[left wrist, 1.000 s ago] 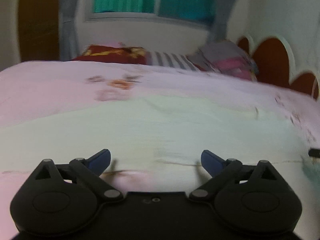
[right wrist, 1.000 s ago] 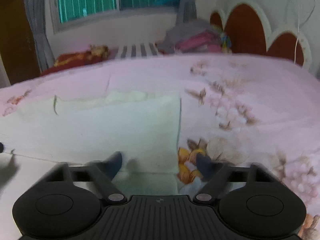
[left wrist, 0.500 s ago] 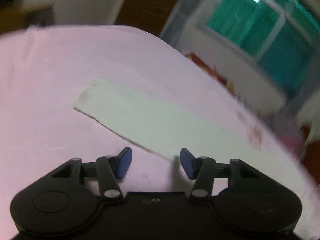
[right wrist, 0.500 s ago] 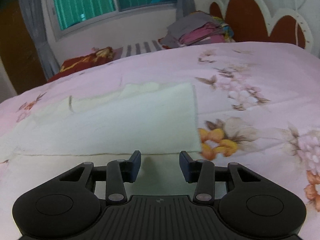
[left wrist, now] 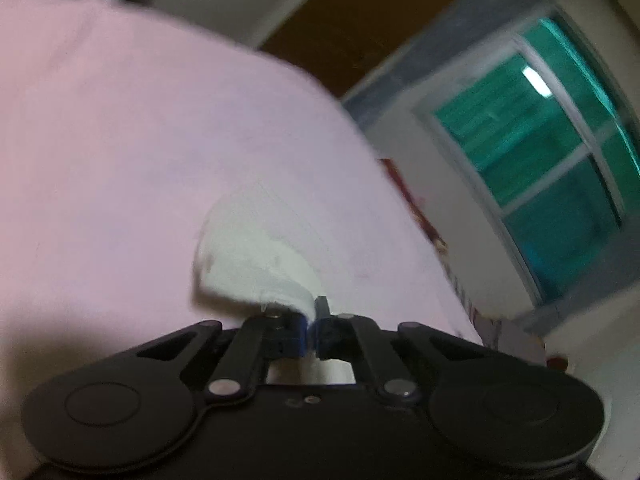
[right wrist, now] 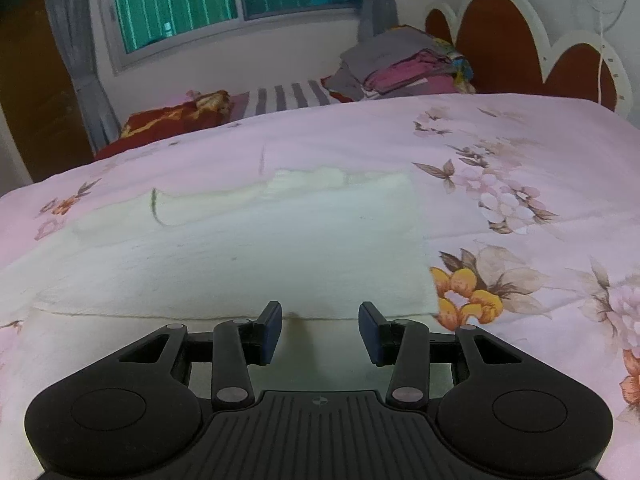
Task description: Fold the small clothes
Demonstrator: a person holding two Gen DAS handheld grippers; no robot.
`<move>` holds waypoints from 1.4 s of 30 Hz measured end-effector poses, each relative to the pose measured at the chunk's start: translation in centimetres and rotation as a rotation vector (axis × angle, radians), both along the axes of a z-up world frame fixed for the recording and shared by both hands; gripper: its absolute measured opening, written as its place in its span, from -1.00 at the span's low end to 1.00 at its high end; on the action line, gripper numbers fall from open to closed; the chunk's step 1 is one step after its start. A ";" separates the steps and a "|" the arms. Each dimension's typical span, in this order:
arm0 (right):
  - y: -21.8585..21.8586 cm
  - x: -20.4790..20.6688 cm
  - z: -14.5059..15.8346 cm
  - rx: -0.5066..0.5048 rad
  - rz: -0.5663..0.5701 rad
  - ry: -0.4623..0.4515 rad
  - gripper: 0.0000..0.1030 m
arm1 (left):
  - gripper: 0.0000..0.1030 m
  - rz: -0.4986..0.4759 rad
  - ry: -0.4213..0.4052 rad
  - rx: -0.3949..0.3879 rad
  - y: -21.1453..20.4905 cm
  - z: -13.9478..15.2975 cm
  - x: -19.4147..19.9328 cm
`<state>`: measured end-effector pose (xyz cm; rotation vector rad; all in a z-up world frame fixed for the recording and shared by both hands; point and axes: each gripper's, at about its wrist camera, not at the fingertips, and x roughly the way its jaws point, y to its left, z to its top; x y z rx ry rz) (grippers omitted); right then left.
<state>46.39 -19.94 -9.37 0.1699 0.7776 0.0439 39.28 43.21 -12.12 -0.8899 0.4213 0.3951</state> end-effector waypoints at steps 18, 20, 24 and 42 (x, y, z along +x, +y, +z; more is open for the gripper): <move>-3.4 1.0 0.1 0.060 -0.057 -0.018 -0.16 | -0.93 -0.735 0.005 0.315 -31.2 5.3 14.3; -4.2 0.9 0.3 0.077 -0.063 -0.022 -0.16 | -0.91 -0.808 0.026 0.363 -35.2 4.4 13.5; -5.9 0.8 0.7 0.121 -0.082 -0.021 -0.16 | -0.90 -0.930 0.061 0.413 -40.6 2.8 13.3; -7.8 1.7 1.0 0.316 -0.011 0.011 -0.15 | 0.54 -0.844 0.113 0.520 -39.4 2.3 8.0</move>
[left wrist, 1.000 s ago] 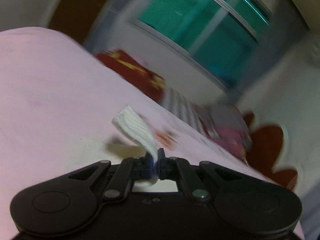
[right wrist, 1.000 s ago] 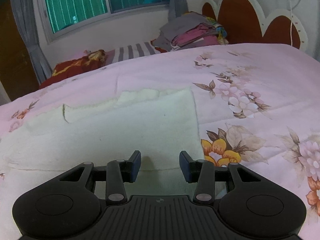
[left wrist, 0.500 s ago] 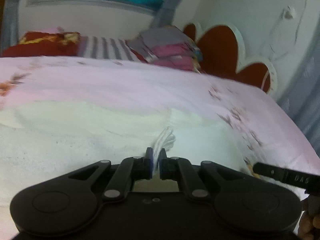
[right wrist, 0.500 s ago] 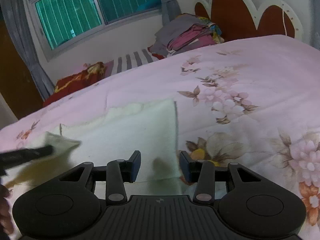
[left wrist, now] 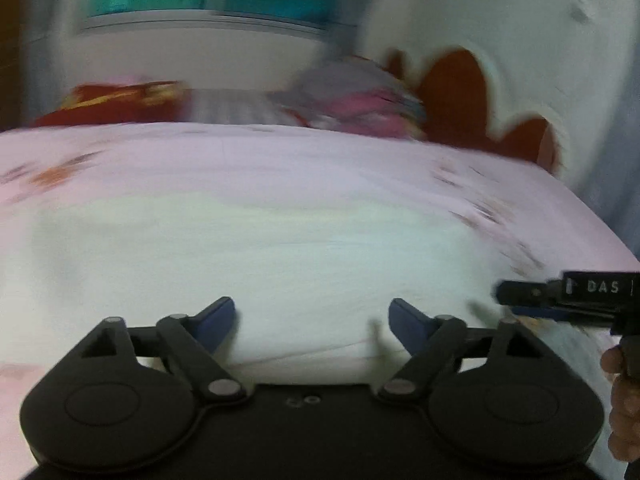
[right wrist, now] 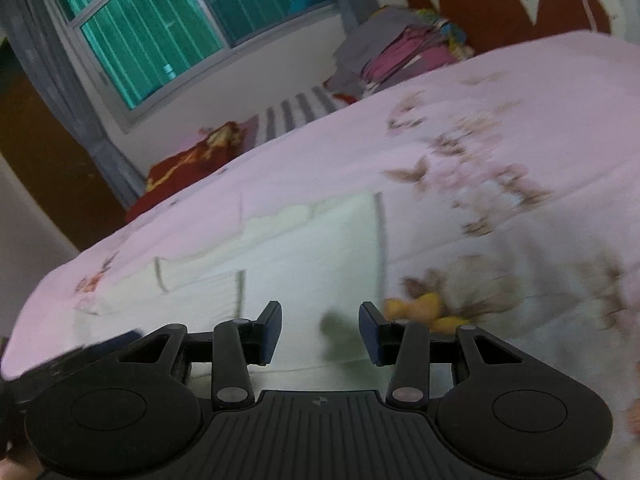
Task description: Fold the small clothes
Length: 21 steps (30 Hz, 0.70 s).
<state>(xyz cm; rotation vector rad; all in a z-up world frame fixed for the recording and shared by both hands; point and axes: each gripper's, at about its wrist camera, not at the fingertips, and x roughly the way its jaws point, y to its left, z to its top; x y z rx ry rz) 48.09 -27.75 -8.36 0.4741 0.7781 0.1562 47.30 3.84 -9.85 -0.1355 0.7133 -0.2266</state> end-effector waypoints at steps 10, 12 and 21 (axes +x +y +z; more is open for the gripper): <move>5.2 3.1 -2.2 0.083 0.092 0.051 -0.16 | 0.45 0.274 0.073 0.054 13.1 -1.7 -3.5; 6.0 3.9 -2.2 0.064 0.094 0.054 -0.16 | 0.44 0.275 0.087 0.051 13.3 -2.2 -2.5; 9.4 4.9 -1.9 -0.086 0.155 0.024 -0.91 | 0.41 0.239 0.097 0.108 12.7 -2.8 -0.6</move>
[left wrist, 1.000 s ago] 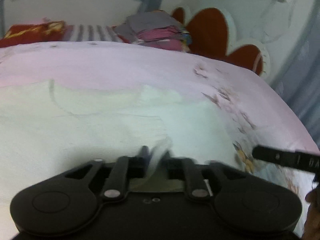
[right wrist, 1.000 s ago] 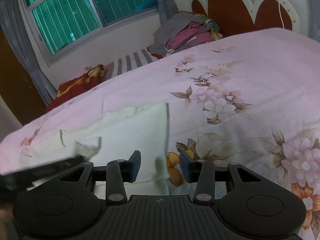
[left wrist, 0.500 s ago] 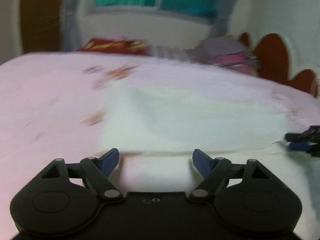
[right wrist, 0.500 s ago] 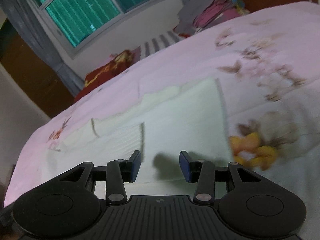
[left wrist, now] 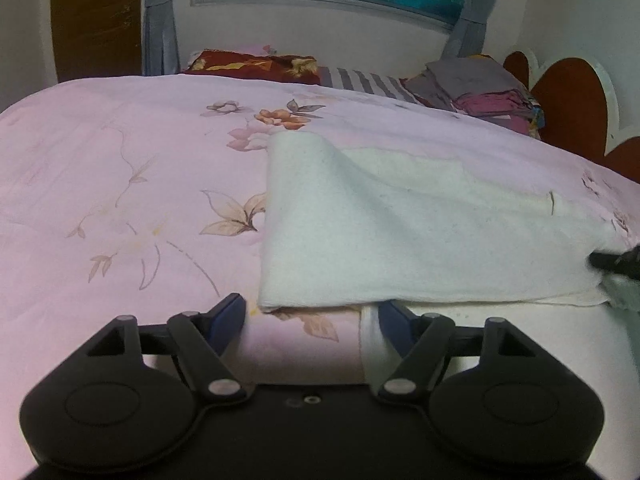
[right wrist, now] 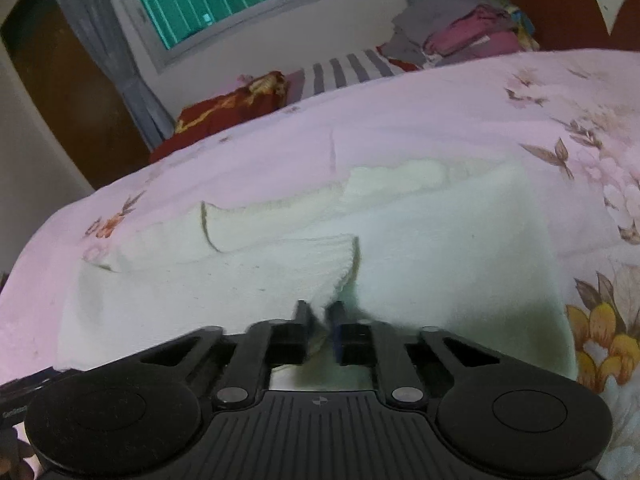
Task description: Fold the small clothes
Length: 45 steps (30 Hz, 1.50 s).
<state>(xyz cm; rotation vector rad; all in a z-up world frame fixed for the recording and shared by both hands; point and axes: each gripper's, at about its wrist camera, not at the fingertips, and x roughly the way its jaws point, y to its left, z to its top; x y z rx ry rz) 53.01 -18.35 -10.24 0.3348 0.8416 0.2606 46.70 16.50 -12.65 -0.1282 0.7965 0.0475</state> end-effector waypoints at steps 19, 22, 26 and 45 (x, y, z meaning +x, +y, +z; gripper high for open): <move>-7.2 -4.0 0.4 -0.085 -0.256 -0.054 -0.91 | 0.27 -0.035 0.005 -0.043 1.3 0.2 0.3; -7.0 -4.1 0.9 -0.105 -0.245 -0.076 -0.91 | 0.27 -0.040 0.004 -0.030 1.2 0.1 0.4; -6.6 -3.8 -0.2 -0.135 -0.223 -0.032 -0.91 | 0.27 -0.054 0.014 -0.011 1.0 0.1 0.6; 3.5 -3.9 -0.1 -0.153 0.056 -0.085 -0.57 | 0.63 -0.204 -0.080 0.067 -8.5 -0.2 2.0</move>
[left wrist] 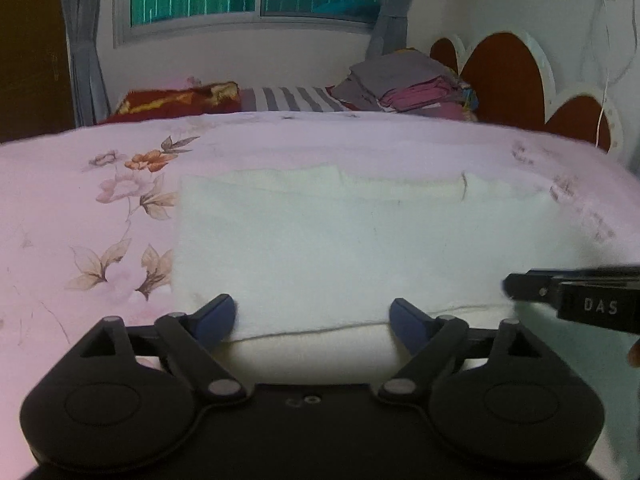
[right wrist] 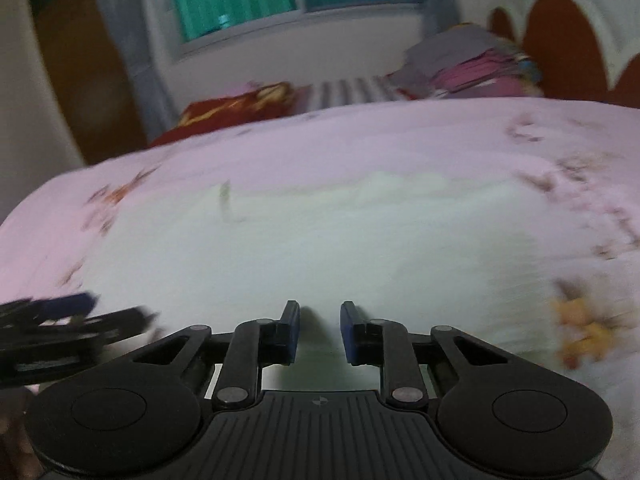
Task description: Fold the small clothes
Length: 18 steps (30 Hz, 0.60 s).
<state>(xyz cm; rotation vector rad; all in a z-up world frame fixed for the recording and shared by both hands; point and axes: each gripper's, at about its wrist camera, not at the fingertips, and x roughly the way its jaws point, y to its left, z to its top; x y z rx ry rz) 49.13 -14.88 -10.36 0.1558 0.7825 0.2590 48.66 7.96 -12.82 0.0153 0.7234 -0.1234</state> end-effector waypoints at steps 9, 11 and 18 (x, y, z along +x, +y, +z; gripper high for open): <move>-8.8 -1.1 -0.6 -0.018 -0.268 0.010 -0.65 | 0.72 -0.078 0.029 -0.007 1.9 0.6 -0.6; -8.7 -0.6 0.6 -0.014 -0.274 -0.062 -0.65 | 0.62 -0.106 0.003 -0.080 1.4 1.7 0.0; -4.5 5.8 0.4 0.024 -0.150 -0.042 -0.65 | 0.64 -0.136 0.005 -0.094 -3.0 1.7 7.1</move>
